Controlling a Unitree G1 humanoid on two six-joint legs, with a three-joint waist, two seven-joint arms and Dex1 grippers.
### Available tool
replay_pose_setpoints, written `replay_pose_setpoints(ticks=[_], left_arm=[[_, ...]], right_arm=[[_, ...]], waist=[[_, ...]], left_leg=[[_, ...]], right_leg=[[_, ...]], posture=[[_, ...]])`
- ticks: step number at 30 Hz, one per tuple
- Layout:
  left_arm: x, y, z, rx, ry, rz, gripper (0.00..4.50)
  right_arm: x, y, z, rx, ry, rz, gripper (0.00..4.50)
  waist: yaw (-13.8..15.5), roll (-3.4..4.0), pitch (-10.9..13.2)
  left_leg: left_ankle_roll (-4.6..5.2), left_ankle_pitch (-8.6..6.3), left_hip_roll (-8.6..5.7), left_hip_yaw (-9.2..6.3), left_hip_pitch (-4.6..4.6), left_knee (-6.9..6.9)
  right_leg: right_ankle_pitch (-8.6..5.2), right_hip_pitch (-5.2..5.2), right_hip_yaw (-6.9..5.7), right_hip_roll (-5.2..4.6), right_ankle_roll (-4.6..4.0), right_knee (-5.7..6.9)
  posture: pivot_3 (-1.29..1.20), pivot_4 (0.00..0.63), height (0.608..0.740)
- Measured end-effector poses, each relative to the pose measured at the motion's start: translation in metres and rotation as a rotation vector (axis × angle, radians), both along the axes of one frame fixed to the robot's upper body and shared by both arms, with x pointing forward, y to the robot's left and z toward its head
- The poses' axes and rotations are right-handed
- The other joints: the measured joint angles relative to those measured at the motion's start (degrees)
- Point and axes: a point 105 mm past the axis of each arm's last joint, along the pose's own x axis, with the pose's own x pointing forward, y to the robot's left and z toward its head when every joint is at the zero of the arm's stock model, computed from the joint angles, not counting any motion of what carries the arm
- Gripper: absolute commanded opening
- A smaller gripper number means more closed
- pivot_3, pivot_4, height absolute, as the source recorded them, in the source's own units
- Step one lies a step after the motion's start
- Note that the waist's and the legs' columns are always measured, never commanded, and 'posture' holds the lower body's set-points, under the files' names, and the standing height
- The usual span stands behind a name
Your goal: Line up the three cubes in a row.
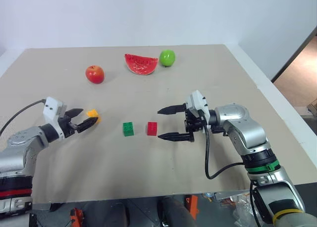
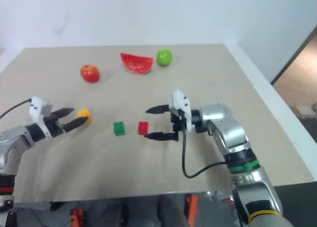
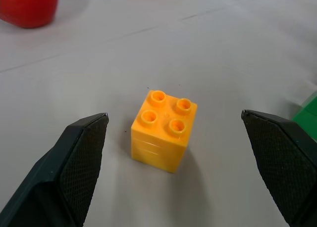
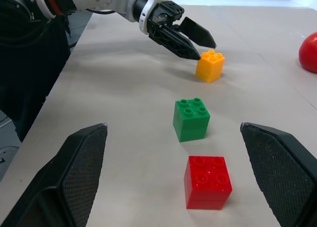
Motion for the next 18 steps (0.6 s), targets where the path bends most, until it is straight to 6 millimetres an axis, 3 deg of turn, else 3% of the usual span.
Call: replay_pose_setpoints(ticks=[5,9,15,18], left_arm=[[0.012,0.003,-0.006,0.085,0.003,-0.019,4.46],[0.015,0.001,-0.016,0.137,0.026,-0.074,3.42],[0.019,0.001,-0.023,0.164,0.041,-0.099,1.32],[0.02,0.002,-0.023,0.17,0.038,-0.105,1.31]], right_arm=[[0.0,-0.001,0.0,-0.002,-0.004,-0.007,4.5],[0.001,-0.002,0.0,-0.006,-0.006,-0.012,4.5],[0.0,-0.003,-0.001,-0.01,-0.002,-0.018,4.5],[0.0,-0.004,-0.002,-0.012,-0.004,-0.019,4.5]], waist=[[0.0,0.0,0.0],[0.0,0.0,0.0],[0.0,0.0,0.0],[0.0,0.0,0.0]], left_leg=[[0.0,0.0,0.0,0.01,0.0,0.0],[0.0,0.0,0.0,0.02,-0.05,0.0],[0.01,-0.01,0.0,0.01,-0.06,0.0],[0.01,0.0,0.0,0.01,-0.06,0.0]], right_leg=[[0.0,-0.01,0.01,0.01,0.0,0.0],[-0.01,-0.03,0.02,0.0,0.01,0.0],[-0.01,-0.04,0.01,0.0,0.02,0.0],[-0.01,-0.04,0.01,0.0,0.02,0.0]], posture=[[0.0,0.15,0.74],[0.0,0.15,0.74],[0.0,0.15,0.74],[0.0,0.15,0.74]])
